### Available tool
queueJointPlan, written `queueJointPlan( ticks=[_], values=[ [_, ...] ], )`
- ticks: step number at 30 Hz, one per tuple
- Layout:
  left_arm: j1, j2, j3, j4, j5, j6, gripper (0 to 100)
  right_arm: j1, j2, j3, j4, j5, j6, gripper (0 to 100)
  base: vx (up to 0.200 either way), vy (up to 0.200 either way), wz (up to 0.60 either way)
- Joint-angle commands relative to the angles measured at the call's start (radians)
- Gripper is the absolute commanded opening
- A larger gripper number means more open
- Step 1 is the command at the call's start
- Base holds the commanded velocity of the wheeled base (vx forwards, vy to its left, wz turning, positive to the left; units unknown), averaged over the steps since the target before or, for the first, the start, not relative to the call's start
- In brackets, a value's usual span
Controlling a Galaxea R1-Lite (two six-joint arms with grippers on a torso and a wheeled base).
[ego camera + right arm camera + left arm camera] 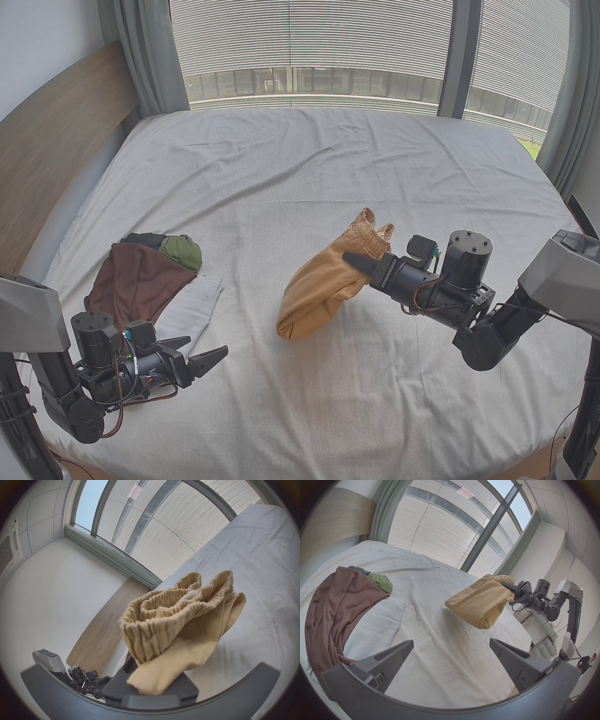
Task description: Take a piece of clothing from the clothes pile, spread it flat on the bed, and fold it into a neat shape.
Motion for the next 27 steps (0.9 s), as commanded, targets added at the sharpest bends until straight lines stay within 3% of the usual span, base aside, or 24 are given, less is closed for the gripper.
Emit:
queueJointPlan(
  ticks=[1,10,27],
  values=[
    [0.000,0.004,0.000,-0.001,0.000,0.000,100,-0.011,0.001,-0.096,0.069,0.001,-0.001,0,0.000,0.000,0.00],
    [0.000,0.007,0.001,-0.001,0.000,0.000,100,-0.042,0.044,-0.283,0.206,0.003,0.001,0,0.000,0.000,0.00],
    [0.000,0.009,0.001,-0.001,0.000,0.000,100,-0.044,0.154,-0.472,0.283,0.003,0.001,0,0.000,0.000,0.00]
  ],
)
